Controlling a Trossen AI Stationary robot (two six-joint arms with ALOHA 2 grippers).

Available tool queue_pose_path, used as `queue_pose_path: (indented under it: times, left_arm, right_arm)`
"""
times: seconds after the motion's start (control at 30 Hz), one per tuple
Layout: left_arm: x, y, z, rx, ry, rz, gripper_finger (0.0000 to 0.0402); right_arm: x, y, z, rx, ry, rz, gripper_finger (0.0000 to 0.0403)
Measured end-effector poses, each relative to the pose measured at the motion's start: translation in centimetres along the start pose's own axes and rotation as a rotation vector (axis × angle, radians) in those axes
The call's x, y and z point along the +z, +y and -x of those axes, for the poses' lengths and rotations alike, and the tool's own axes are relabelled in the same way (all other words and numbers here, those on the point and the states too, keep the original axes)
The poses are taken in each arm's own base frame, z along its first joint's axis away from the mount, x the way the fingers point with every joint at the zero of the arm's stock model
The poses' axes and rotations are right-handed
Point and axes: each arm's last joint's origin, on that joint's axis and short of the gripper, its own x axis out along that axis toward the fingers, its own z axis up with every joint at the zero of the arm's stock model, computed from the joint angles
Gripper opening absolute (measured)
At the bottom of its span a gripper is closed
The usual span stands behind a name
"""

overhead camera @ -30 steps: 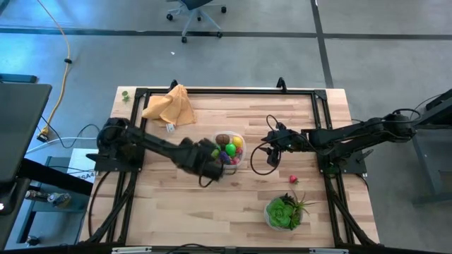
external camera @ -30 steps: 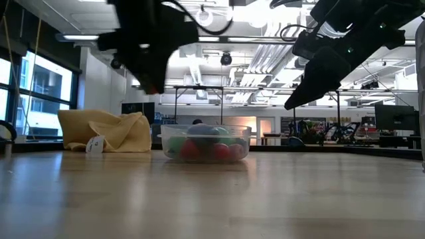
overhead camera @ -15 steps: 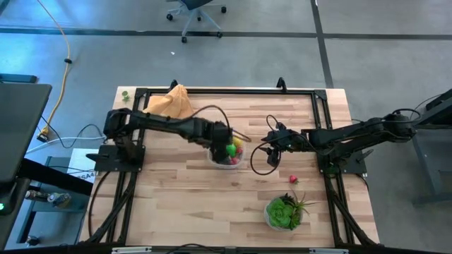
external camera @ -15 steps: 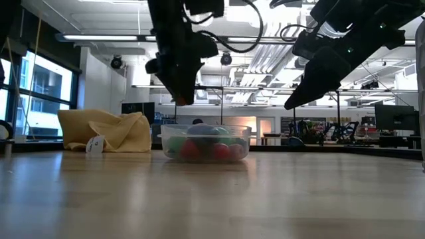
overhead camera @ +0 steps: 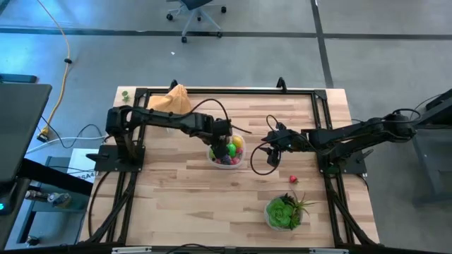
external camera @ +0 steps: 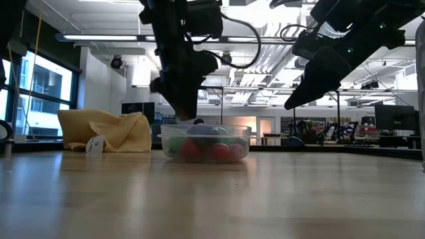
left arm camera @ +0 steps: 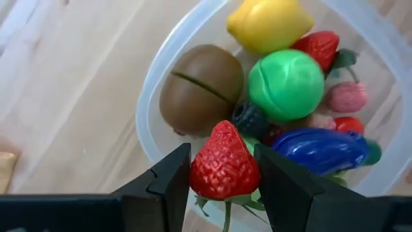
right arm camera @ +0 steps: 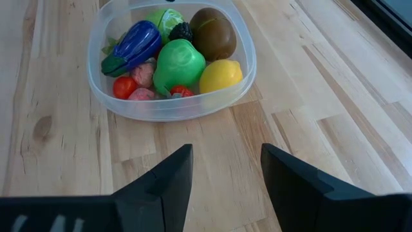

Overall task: Pick and placing Produce into tupperware
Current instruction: Put the left strawberry into the transparent bin

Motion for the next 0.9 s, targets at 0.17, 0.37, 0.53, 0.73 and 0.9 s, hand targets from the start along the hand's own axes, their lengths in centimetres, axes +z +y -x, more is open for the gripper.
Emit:
queue_pose_path:
  times: [0.17, 0.37, 0.53, 0.73, 0.9]
  left_arm:
    - [-0.3, 0.1, -0.4, 0.004, 0.009, -0.001, 0.0154]
    - [-0.3, 0.1, -0.4, 0.006, 0.007, 0.003, 0.0154]
    - [-0.3, -0.1, -1.0, -0.001, 0.018, 0.001, 0.0154]
    - [-0.1, -0.3, -1.5, -0.006, 0.013, -0.003, 0.0154]
    - [-0.2, -0.2, -1.5, -0.002, 0.018, -0.033, 0.0155]
  right_arm:
    - [0.0, 0.0, 0.0, 0.0, 0.0, 0.0, 0.0176]
    - [0.0, 0.0, 0.0, 0.0, 0.0, 0.0, 0.0176]
    - [0.0, 0.0, 0.0, 0.0, -0.002, -0.001, 0.0176]
    - [0.0, 0.0, 0.0, 0.0, -0.002, 0.0, 0.0176]
    - [0.0, 0.0, 0.0, 0.0, -0.003, -0.001, 0.0176]
